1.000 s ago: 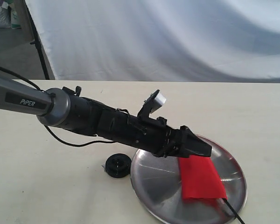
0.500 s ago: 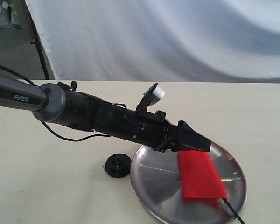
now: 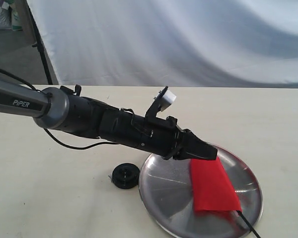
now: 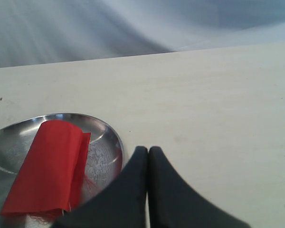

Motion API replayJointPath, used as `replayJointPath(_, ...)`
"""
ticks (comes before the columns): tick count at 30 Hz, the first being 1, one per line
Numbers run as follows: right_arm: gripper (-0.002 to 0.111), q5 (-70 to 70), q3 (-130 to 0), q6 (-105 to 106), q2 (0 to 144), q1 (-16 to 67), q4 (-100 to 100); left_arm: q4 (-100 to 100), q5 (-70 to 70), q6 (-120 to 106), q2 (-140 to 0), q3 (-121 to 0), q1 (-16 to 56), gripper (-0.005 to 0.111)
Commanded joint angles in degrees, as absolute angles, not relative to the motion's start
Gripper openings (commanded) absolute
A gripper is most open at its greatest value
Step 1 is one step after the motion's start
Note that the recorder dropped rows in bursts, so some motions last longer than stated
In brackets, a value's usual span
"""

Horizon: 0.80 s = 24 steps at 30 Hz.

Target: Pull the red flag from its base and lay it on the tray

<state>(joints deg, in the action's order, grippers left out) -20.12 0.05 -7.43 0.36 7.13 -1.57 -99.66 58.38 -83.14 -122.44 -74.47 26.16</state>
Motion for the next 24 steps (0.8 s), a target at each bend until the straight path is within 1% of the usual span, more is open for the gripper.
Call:
replayJointPath(1, 0.000, -19.9, 0.0, -7.3, 0.0, 7.0, -2.0, -99.9, 59.0, -83.5, -121.9, -75.3, 25.4, 0.000)
replayJointPath(5, 0.000, -19.9, 0.0, -7.3, 0.0, 7.0, -2.0, -99.9, 59.1, -83.5, -121.7, -76.4, 24.7, 0.000)
replayJointPath(10, 0.000, -19.9, 0.0, -7.3, 0.0, 7.0, -2.0, -99.9, 57.9, -87.7, -118.4, -77.2, 20.8, 0.000)
replayJointPath(12, 0.000, -19.9, 0.0, -7.3, 0.0, 7.0, -2.0, -99.9, 53.6, -86.4, -114.6, -77.1, 19.2, 0.000)
replayJointPath(13, 0.000, -19.9, 0.0, -7.3, 0.0, 7.0, -2.0, -98.5, 49.2, -82.6, -111.2, -77.1, 18.5, 0.000)
replayJointPath(14, 0.000, -19.9, 0.0, -7.3, 0.0, 7.0, -2.0, -95.8, 46.4, -80.2, -109.6, -77.1, 18.5, 0.000)
replayJointPath(16, 0.000, -19.9, 0.0, -7.3, 0.0, 7.0, -2.0, -80.4, 30.8, -64.6, -101.9, -77.1, 19.6, 0.000)
replayJointPath(18, 0.000, -19.9, 0.0, -7.3, 0.0, 7.0, -2.0, -63.1, 21.5, -50.1, -96.7, -76.1, 20.6, 0.000)
replayJointPath(20, 0.000, -19.9, 0.0, -7.3, 0.0, 7.0, -2.0, -51.3, 15.2, -38.1, -92.1, -73.3, 20.6, 0.000)
replayJointPath(22, 0.000, -19.9, 0.0, -7.3, 0.0, 7.0, -2.0, -43.7, 10.9, -32.0, -87.3, -68.9, 20.6, 0.000)
replayJointPath(24, 0.000, -19.9, 0.0, -7.3, 0.0, 7.0, -2.0, -41.7, 6.0, -30.4, -82.1, -63.5, 20.6, 0.000)
